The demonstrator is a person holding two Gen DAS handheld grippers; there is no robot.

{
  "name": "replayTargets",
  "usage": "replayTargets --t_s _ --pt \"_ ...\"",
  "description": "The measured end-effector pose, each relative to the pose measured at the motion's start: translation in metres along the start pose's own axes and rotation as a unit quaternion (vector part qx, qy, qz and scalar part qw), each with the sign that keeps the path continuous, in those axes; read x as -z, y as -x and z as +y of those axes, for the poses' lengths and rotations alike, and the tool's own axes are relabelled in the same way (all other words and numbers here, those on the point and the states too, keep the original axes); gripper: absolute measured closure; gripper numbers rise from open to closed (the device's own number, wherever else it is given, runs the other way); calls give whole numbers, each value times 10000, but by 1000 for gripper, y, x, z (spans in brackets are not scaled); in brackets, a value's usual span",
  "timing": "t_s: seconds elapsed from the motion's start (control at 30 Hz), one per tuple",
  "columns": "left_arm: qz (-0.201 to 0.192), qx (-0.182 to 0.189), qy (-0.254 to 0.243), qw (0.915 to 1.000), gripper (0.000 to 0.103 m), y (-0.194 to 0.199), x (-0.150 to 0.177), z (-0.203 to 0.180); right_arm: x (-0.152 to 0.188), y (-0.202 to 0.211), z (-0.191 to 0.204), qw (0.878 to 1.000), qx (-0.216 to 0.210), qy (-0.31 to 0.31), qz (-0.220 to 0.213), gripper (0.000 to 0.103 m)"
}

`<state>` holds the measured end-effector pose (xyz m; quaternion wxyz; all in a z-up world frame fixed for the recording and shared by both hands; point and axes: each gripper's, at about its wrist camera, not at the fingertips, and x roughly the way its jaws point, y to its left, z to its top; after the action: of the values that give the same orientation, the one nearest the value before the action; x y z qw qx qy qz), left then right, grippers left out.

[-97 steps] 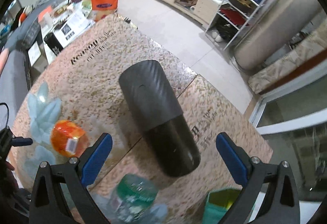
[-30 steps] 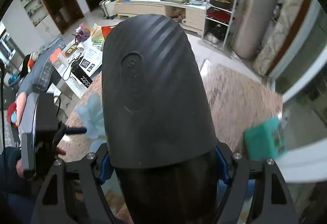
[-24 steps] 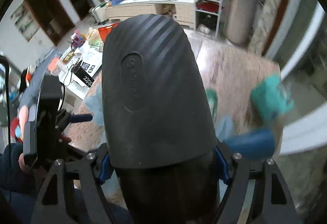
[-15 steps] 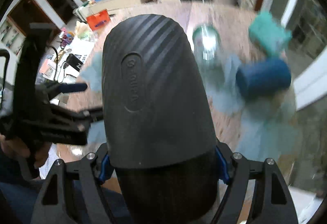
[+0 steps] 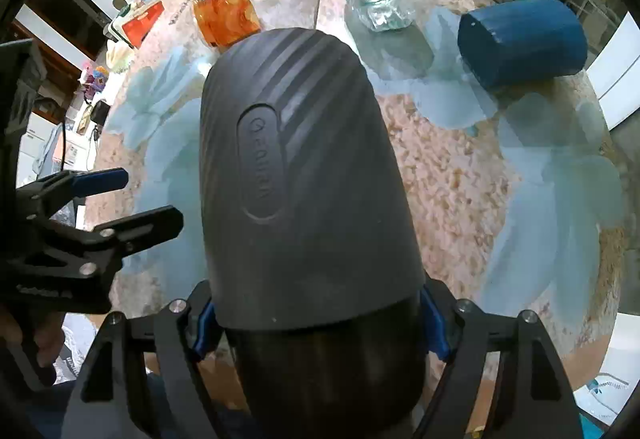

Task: Flip cup upright
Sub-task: 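Lift the black cup with the right gripper toward the left gripper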

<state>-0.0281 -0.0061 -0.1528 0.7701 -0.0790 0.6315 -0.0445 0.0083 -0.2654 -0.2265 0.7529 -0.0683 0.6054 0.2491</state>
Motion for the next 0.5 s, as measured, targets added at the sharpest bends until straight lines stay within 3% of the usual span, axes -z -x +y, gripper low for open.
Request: replayTargets --t_s 0.5 --pt "138 -92 92 9998 0 -4 7 10 0 -28 31 9995 202 219 52 25"
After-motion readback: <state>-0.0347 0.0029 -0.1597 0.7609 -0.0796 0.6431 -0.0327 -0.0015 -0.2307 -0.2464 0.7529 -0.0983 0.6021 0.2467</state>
